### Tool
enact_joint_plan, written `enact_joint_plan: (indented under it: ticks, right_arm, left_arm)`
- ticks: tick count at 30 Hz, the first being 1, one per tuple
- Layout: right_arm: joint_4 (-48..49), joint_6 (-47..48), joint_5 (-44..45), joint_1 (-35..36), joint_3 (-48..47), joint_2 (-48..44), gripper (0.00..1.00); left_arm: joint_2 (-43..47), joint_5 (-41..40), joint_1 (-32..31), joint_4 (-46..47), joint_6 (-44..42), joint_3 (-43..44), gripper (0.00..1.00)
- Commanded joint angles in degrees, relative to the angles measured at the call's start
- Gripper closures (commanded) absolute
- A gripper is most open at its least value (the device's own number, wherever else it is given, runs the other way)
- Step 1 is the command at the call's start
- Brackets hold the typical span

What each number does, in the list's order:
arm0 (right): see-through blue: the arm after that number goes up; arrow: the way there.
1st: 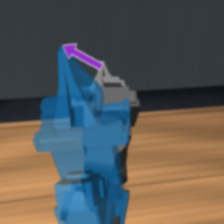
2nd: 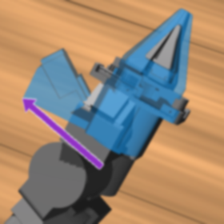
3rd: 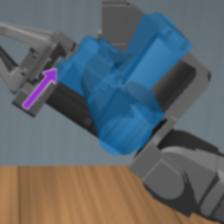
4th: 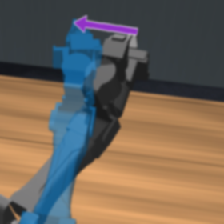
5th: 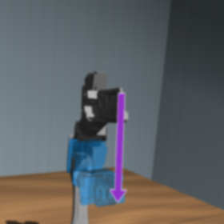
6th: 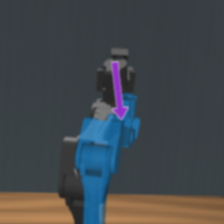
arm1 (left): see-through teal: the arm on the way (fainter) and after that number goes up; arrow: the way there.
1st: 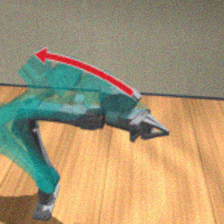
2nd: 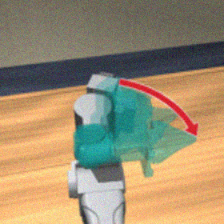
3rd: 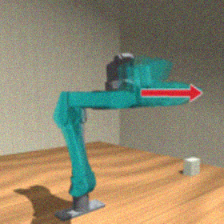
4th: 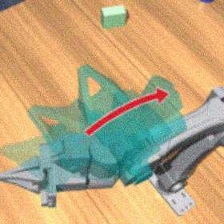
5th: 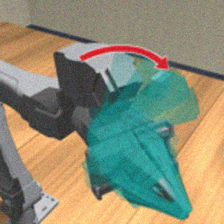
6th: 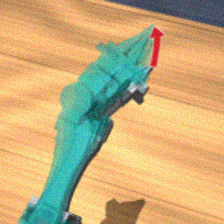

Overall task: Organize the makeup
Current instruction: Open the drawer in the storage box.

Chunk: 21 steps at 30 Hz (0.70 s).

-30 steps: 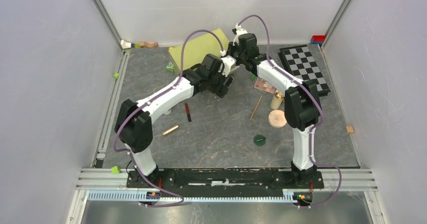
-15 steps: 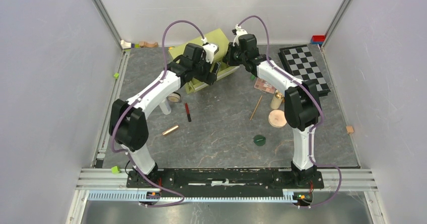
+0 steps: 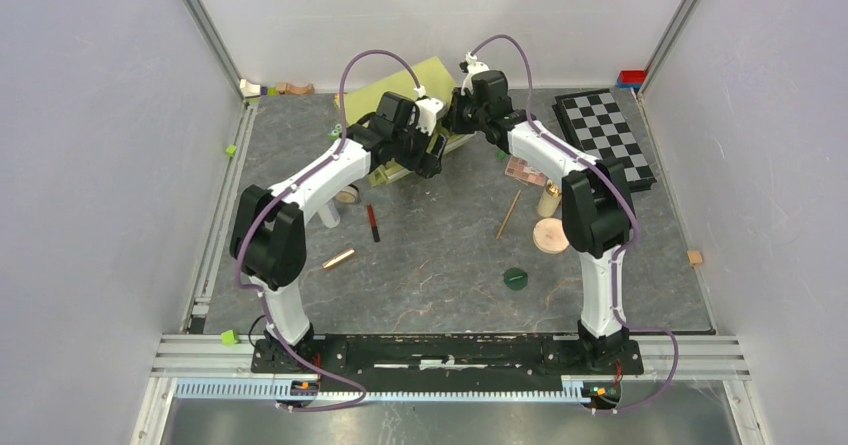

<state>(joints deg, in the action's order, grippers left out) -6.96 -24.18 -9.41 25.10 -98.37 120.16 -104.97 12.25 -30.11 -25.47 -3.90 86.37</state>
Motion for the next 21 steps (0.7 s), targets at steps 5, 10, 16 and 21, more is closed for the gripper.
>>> enact_joint_plan:
  ticks: [5,10,16,21]
  right_arm:
    - [1.34,-0.41,-1.34,-0.16,-2.89,1.21,0.9]
    - [1.53,-0.59,-1.43,-0.11,-2.59,0.84,0.91]
    - [1.51,-0.66,-1.74,-0.07,-2.47,0.75,0.91]
    - [1.56,-0.44,-1.31,-0.07,-2.01,0.07,0.91]
  left_arm:
    - [0.9,5.04,-5.81,-2.83,-0.96,1.19,0.2]
    - [1.25,4.81,-8.32,-4.49,-2.31,0.63,0.2]
    - [2.17,4.05,-9.07,-5.11,-3.45,-0.14,0.23]
    - [3.45,2.92,-9.09,-5.03,-3.69,-0.3,0.19]
